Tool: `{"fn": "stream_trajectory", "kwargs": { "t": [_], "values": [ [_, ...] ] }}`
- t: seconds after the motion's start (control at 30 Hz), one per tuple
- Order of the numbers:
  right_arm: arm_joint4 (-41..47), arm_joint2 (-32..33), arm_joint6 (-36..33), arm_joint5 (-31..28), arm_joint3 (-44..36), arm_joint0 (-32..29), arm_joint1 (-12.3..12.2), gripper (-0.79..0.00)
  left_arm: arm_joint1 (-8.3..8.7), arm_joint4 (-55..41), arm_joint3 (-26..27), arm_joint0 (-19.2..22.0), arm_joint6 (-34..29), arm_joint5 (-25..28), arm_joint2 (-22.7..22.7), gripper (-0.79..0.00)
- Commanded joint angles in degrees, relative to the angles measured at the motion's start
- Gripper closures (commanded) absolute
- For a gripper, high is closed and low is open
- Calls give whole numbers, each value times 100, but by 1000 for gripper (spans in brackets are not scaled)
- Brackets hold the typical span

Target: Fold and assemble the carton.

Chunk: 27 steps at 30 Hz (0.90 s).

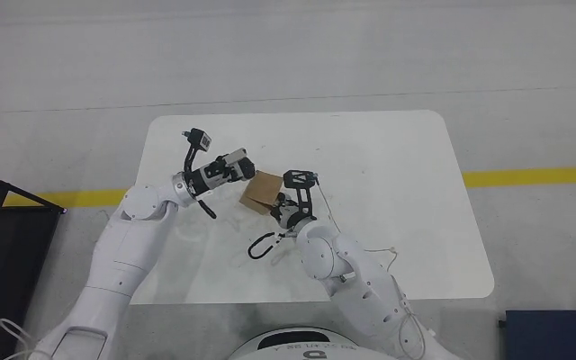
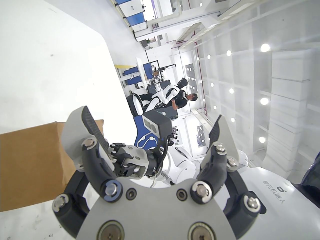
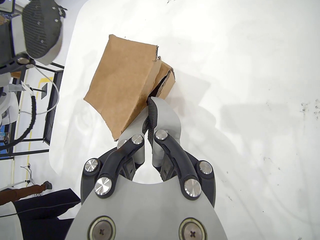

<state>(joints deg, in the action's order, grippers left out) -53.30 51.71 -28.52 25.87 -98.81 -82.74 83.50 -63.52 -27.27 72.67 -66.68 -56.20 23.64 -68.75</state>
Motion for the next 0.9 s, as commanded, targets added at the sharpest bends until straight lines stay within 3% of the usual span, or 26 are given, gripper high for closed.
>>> {"fn": "stream_trajectory", "kwargs": {
  "t": [0.0,0.87],
  "values": [
    [6,13,3,-17,-44,-27,-4,0,0,92,-60,5,-61,-4,39,-785],
    [1921,769,498,-1241,-195,-648,-90,0,133,954,30,-241,-191,-73,-92,-785]
  ]
}}
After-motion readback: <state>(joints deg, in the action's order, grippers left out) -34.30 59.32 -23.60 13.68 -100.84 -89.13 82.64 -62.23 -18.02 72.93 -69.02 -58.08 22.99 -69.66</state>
